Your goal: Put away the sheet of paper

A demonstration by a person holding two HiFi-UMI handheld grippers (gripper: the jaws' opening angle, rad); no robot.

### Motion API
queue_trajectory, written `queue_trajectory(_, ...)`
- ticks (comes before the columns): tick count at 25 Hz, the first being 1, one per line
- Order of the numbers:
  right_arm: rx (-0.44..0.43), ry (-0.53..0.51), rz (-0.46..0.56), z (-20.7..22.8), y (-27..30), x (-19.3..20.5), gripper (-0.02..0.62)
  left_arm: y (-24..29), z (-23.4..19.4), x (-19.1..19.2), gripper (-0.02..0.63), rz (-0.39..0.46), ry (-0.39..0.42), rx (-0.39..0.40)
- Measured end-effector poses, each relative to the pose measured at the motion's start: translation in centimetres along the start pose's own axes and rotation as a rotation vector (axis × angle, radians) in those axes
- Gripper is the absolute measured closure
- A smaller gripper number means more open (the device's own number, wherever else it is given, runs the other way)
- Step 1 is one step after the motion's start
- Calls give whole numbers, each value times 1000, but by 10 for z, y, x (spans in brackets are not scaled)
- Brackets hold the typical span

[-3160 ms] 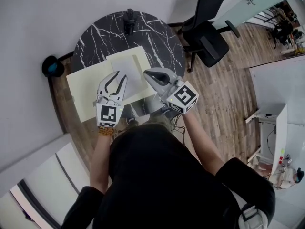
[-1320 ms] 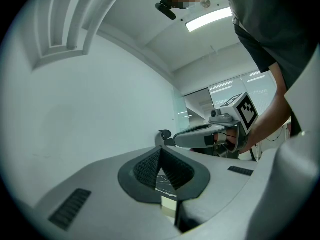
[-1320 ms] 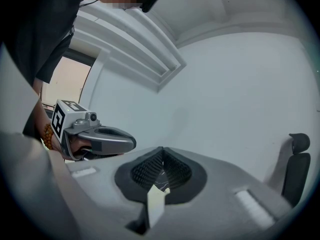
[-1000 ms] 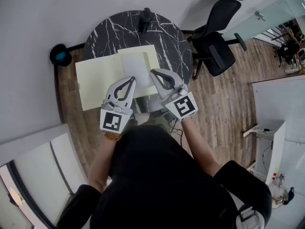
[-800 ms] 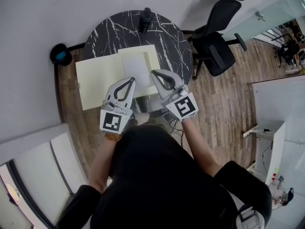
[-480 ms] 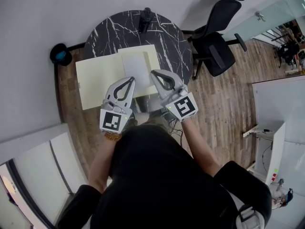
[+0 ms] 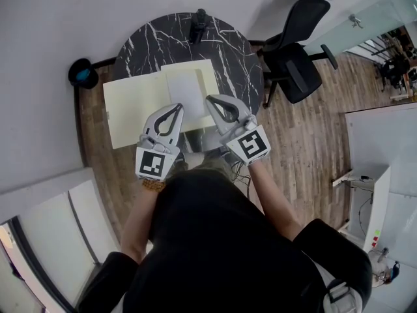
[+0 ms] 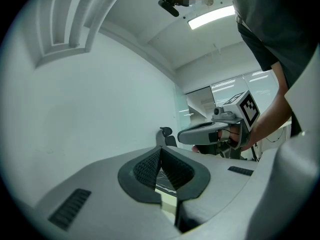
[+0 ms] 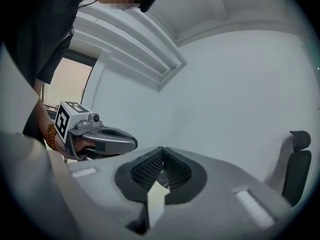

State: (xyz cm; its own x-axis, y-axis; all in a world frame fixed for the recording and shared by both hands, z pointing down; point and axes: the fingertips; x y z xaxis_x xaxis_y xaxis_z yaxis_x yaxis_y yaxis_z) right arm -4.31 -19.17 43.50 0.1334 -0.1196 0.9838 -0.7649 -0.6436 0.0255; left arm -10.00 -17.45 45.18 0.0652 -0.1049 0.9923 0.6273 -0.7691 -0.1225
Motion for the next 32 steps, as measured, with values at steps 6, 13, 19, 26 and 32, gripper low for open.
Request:
queue_trajectory(6,-5,-9,-4,-3,-3,-2,597,-2,2,-2,597,-6,2,-2)
queue_trajectory(13,-16,-5,-1,-5,-3,-3,597,-1,4,-2,595,-8,7,1)
queue_trajectory(19,-21,-3,-4,-6,-5,-1,597,-1,6,2,595,-7,50,21)
queue_trajectory(26,-19,1,-10,-6,-8,3,597,-2,7,3,595,-8,52,19)
queue_trajectory(32,-17,6,-6,-4,-7,4,597,-1,5,8,595,-4,105,45)
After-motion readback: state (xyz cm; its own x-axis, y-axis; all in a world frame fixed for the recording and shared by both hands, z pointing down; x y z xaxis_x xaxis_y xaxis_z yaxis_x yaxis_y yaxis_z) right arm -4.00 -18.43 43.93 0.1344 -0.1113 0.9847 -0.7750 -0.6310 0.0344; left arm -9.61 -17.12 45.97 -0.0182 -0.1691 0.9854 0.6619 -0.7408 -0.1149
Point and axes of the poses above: the fingertips, and each gripper's own axes: y forward along the fingers, z to its right, x out of its underside, and after that the axes turned 7 degrees about z, right-handed
